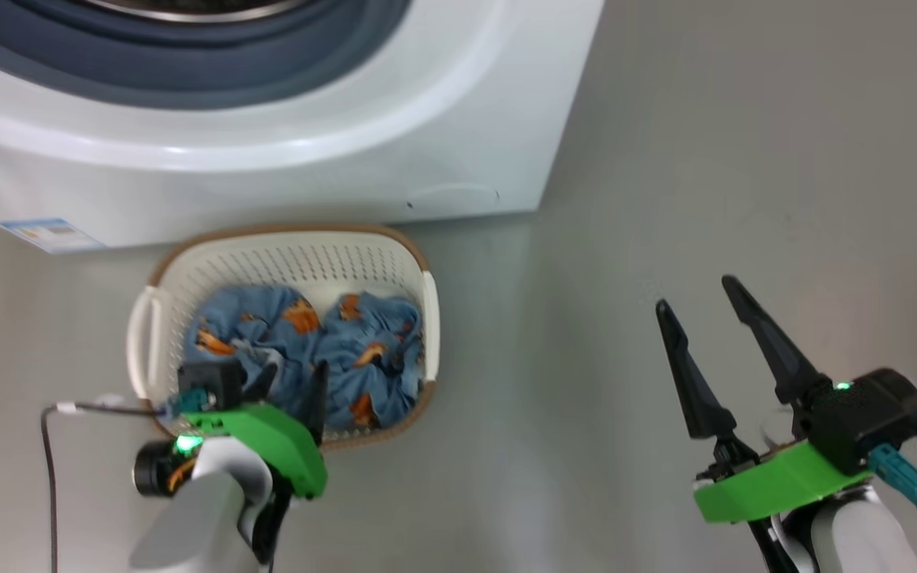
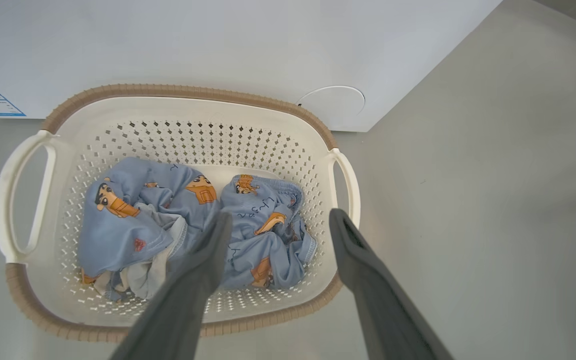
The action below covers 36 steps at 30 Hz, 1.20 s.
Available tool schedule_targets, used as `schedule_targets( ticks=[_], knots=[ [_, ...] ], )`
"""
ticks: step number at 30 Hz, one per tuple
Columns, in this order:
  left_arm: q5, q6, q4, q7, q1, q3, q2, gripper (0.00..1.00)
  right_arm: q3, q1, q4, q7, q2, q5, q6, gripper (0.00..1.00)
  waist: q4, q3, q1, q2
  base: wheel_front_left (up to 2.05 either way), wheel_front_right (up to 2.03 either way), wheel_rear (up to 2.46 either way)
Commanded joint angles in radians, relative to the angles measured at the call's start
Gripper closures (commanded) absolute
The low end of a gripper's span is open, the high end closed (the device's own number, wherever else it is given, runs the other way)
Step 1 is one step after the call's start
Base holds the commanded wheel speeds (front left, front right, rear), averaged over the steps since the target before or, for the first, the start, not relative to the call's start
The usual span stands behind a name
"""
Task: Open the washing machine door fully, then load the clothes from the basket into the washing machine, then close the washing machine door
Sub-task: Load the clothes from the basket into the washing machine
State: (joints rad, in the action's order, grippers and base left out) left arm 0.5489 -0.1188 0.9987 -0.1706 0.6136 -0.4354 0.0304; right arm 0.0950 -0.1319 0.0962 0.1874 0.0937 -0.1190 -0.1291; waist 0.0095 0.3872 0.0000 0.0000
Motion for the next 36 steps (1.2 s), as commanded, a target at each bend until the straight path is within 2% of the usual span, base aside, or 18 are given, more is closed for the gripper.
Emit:
schedule_targets(
  ticks=[1,10,19,24,36],
  knots=[
    [0.019,-0.003,0.013,-0.019,0.044,0.010,0.020,0.00,0.033,-0.025,0.027,0.011,0.005,-0.007,-0.002,0.00,-0.068,0.121,0.0000,0.0000,0.00,0.00,0.00],
    [0.108,-0.007,0.163,-0.035,0.212,0.001,0.020,0.00,0.051,-0.104,0.029,0.037,0.014,-0.016,-0.002,0.00,-0.110,0.288,0.0000,0.0000,0.00,0.00,0.00],
    [0.138,-0.010,0.248,-0.015,0.316,0.007,0.030,0.00,0.071,-0.149,0.028,0.053,0.018,-0.021,-0.002,0.00,-0.138,0.391,0.0000,0.0000,0.00,0.00,0.00],
    [0.137,-0.009,0.269,0.018,0.367,0.000,0.058,0.00,0.078,-0.157,0.030,0.058,0.016,-0.025,-0.002,0.00,-0.155,0.450,0.0000,0.0000,0.00,0.00,0.00],
    [0.128,0.038,0.288,0.117,0.466,-0.014,0.138,0.00,0.103,-0.191,0.012,0.070,0.003,-0.055,-0.002,0.00,-0.211,0.554,0.0000,0.0000,0.00,0.00,0.00]
  ],
)
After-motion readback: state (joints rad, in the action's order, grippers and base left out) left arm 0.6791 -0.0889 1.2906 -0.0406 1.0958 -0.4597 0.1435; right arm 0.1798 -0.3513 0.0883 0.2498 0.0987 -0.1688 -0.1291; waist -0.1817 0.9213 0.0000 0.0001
